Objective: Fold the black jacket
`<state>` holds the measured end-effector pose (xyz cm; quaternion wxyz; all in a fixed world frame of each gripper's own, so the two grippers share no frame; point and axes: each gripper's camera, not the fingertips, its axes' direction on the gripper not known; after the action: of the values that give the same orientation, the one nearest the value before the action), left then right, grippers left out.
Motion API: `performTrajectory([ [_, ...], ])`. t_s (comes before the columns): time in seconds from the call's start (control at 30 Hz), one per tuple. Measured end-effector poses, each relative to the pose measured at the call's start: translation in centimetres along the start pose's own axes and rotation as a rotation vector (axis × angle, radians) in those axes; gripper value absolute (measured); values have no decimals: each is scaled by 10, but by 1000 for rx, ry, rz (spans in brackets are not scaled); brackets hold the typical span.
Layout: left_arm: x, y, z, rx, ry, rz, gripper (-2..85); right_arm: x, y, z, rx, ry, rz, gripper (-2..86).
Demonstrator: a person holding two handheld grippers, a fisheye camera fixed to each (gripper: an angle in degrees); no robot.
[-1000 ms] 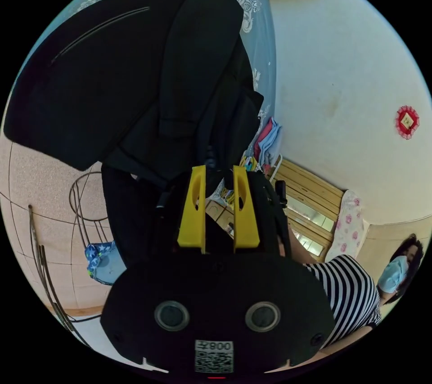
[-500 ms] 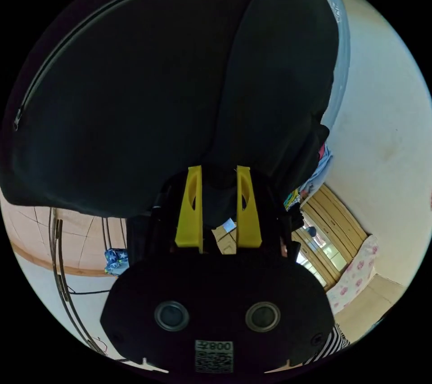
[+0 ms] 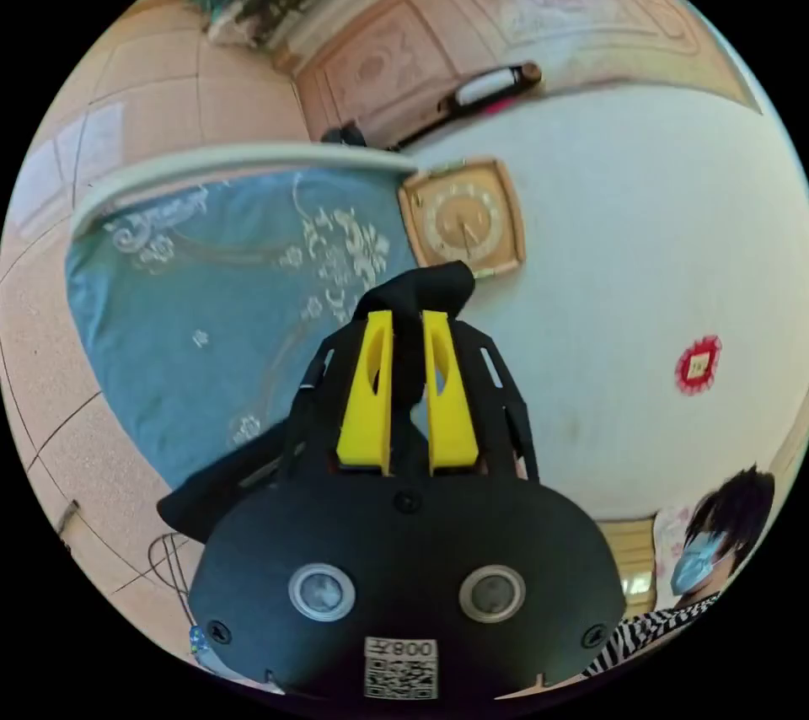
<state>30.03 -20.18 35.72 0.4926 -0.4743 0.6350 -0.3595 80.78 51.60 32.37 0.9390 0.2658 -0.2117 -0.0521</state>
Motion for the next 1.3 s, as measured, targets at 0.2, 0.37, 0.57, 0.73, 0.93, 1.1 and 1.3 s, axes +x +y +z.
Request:
performTrajectory([
  [0.2, -22, 31, 6, -29, -49, -104, 104, 10, -27, -50, 155, 53, 12, 94],
  [0.37, -40, 169, 170, -671, -47, -193, 113, 1, -63, -73, 181, 165, -25, 113],
  [0.57, -7, 277, 300, -1026, -53, -134, 115, -24, -95, -94, 200, 333, -117, 120],
  [0.73, 4, 297, 347, -1115, -204, -63, 65, -22, -124, -86, 106, 351, -142, 92],
  [0.93, 34, 292, 346, -1127, -118, -4, 36, -40, -140, -86, 18, 188, -242, 16],
  [1.1, 133, 209, 342, -945, 224, 67, 41, -122, -163, -159, 199, -233, -484, 7],
  [1.3, 283, 82, 390, -577, 261, 351, 63, -231, -213, -237, 360, -103, -671, 36],
])
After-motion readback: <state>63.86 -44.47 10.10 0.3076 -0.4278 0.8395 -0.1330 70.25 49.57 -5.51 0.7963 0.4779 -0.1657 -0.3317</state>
